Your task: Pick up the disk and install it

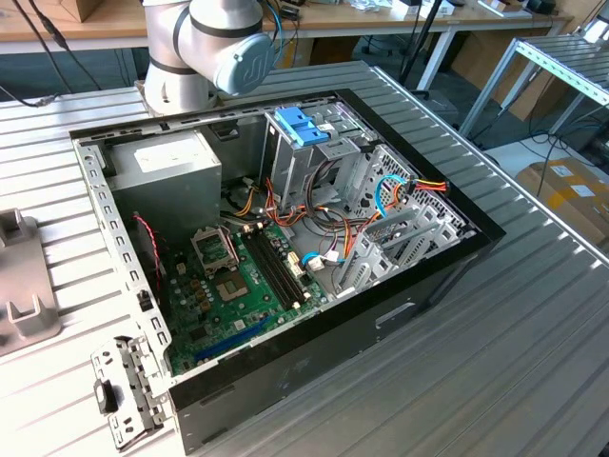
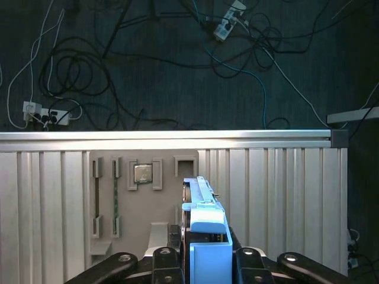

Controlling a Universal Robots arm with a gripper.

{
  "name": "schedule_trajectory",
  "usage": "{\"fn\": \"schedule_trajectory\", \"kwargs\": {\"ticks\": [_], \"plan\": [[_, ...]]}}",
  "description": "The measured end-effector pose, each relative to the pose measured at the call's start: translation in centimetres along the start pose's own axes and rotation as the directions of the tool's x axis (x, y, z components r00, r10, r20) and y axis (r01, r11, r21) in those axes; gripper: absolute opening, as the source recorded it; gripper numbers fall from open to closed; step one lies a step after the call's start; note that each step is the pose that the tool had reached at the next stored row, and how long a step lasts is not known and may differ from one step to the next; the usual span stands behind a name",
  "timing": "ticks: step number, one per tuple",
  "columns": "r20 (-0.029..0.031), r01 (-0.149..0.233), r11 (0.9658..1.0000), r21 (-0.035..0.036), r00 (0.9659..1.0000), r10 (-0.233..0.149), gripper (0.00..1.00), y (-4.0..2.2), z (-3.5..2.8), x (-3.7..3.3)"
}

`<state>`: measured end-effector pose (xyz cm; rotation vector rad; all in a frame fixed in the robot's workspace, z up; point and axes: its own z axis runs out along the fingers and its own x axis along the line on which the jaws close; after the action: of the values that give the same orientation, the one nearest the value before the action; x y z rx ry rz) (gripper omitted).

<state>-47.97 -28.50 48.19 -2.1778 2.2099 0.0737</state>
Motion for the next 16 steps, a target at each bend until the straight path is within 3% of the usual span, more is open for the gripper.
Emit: {"fn": "schedule_trajectory", "kwargs": {"ticks": [16], "plan": [[-0.0001,0.000,1.0000,-0.0001,1.0000,0.000,0.37,-0.80,-0.05,0.61]]}}
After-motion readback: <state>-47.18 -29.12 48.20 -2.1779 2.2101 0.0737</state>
